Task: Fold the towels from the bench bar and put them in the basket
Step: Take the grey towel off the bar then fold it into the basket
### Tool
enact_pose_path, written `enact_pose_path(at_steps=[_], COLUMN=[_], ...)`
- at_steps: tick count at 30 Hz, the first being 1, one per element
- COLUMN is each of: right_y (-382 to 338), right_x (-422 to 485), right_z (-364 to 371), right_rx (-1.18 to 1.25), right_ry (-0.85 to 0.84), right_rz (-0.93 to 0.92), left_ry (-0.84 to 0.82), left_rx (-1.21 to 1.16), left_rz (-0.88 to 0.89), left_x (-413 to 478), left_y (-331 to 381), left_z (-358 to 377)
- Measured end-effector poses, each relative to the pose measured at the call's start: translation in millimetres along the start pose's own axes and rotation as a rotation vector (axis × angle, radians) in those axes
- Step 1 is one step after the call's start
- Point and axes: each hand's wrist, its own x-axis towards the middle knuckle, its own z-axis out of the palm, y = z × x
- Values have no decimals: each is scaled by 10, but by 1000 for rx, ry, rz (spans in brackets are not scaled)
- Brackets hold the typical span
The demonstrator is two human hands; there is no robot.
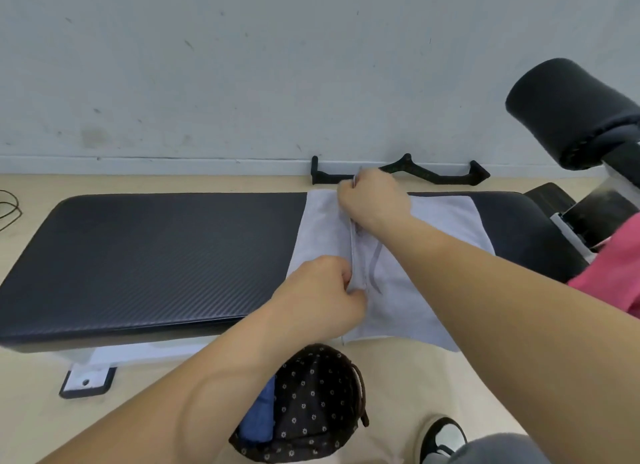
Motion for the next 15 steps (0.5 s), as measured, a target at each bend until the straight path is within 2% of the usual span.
enact_pose_path(at_steps=[5, 8, 10, 13, 15], right_y=[-374, -425, -327, -222, -254], right_x=[74, 110, 72, 24, 69], right_z=[-107, 109, 312, 451, 418], right_rx=[90, 153, 95, -31, 30], right_ry=[106, -29, -142, -118, -139], right_rz=[-98, -113, -90, -97, -76], left_ry=[74, 84, 11, -67, -55], left_rx=[-102, -136, -157, -124, -83], left_rz=[-29, -103, -191, -259, -247], left_x=[-88, -91, -106, -134, -146], left_y=[75, -55, -186, -332, -366], left_z=[-241, -394, -448, -446, -459])
